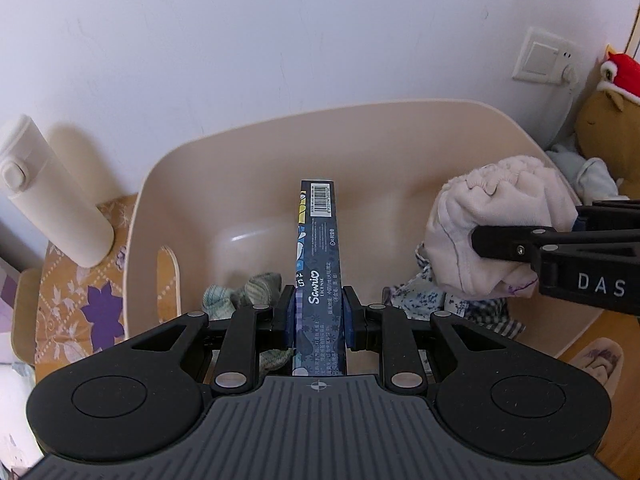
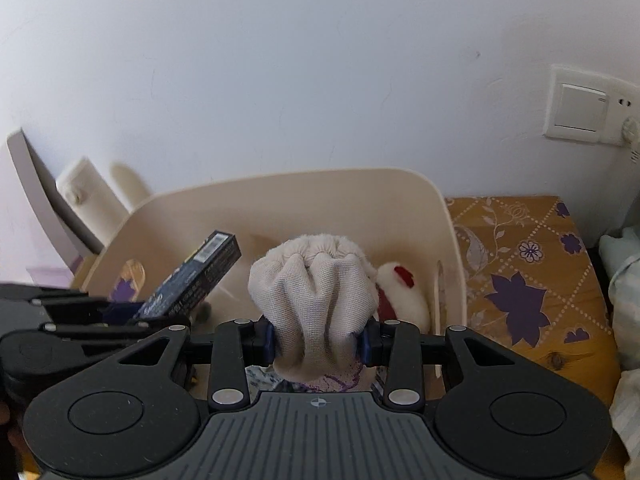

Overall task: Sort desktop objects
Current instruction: 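Lower box and pink cloth into the basket and open both grippers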

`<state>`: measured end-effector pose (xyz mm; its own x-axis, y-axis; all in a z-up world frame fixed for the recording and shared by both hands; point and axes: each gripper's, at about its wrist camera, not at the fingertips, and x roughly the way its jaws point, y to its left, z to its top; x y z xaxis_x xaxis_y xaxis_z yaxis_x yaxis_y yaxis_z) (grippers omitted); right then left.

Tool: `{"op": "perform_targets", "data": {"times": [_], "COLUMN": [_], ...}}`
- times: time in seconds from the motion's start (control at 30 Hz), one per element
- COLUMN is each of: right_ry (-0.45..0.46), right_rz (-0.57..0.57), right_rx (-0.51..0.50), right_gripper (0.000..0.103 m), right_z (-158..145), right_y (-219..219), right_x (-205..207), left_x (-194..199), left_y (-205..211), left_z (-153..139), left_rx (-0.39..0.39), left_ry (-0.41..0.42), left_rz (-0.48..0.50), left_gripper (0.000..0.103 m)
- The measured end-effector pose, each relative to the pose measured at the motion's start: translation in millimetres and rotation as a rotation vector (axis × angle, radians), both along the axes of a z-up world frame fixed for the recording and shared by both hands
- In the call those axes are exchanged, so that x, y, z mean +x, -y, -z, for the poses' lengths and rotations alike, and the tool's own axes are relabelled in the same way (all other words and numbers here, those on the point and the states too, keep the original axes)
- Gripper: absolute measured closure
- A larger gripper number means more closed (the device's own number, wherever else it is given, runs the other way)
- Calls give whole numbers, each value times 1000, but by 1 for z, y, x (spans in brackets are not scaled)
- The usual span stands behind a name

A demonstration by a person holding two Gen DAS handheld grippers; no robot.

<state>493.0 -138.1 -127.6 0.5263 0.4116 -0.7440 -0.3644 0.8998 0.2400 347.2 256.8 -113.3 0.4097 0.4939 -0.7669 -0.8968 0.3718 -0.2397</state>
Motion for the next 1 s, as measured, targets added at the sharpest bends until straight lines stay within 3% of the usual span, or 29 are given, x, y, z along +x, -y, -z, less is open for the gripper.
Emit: {"op": "perform_targets", "data": {"times": [0.23,0.3,0.4,0.47,0.8,0.93,1.0], "right_ry": [-8,-6,1,6,23,44,65], "right_rz": [-14,-11,1,20,75,43,26], "right_rx": [-54,-54,-80,-71,-24,-33,-34], "right_gripper": [61,49,33,24,9,7,2], "right_z": [7,7,9,8,-10,-16,-20], "right_y": [-4,-4,-6,-5,13,17,19], "right_x": [1,-1,-6,-9,-27,-39,-46], "left_x": [2,1,-2,-4,-26,-29,-31], "left_y": [8,8,9,11,27,40,48], "left_z": [2,2,-1,-4,-17,-23,-28], "left_rx": [41,30,51,56,54,81,97], "left_ry": [-60,-49,-44,-38,20,0,-2], "left_rz": [8,18,1,-8,-61,-44,-41], "left_gripper": [76,56,36,32,28,27,26]}}
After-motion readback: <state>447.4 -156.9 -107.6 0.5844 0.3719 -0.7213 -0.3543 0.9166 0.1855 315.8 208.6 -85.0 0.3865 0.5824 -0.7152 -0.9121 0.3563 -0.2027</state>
